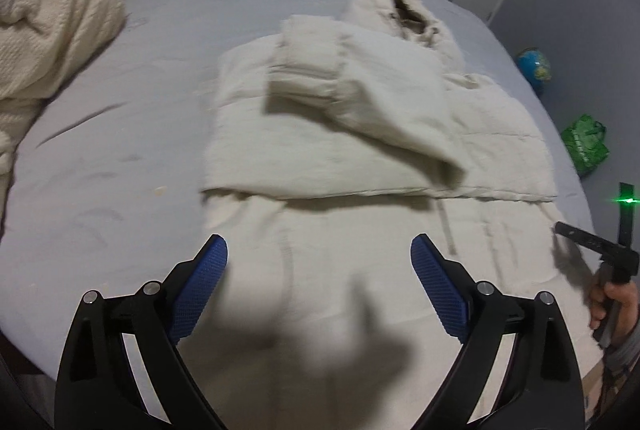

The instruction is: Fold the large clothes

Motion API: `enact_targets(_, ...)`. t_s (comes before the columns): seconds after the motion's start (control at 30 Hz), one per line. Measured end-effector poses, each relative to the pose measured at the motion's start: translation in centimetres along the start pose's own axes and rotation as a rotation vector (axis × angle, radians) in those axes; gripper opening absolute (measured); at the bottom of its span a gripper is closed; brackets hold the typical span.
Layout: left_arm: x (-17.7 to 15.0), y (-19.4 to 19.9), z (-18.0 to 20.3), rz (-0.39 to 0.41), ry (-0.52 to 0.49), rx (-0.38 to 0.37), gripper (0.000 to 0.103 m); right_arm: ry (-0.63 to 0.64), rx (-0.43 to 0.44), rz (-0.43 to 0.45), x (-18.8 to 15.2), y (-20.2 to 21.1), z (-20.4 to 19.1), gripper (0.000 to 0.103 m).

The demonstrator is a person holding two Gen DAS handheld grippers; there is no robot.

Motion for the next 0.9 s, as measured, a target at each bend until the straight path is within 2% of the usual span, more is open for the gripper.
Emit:
enact_targets(0.1,-1.2,0.1,-1.5,0.016,0.057,0.000,0.094,0.078,-0.004,0.018,0.0,0.9,-1.9,0.060)
enact_targets(0.23,-1.3,-0.2,-2.6,0.010,0.121,0.000,0.094,0.163,0.023,0.035,0.4,2.1,-5.7,0.060)
enact_targets(0.33,-1.4,-0.7,-2.8,-0.012,0.133,0.005,0.096,0.236,0.048,0.045,0.9,2.9,-9.7,0.060)
enact_targets(0.47,-1.6,-0.9,-4.2,-0.014,0.213,-0.011,0.096,0.345,0.083,0.074,2.0,4.3,-16.1,0.060)
enact_targets(0.7,-1.9,0.1,-7.0,0.055,0.374,-0.067,0.096,0.547,0.105,0.138,3.4,6.6,-26.6,0.064)
enact_targets(0.9,-2.1,1.3,-8.5,0.134,0.462,-0.095,0.096,0.684,0.073,0.161,4.3,6.6,-32.8,0.064)
Point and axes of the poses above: each gripper's, at about its wrist camera, not at the fingertips, and y roughly against the way its jaws point, z to its right, x to its top, the point moved 5 cm from there along -y, roughly the way its jaws point, and after that the axes turned 10 degrees about -x, right-handed, at the moved point
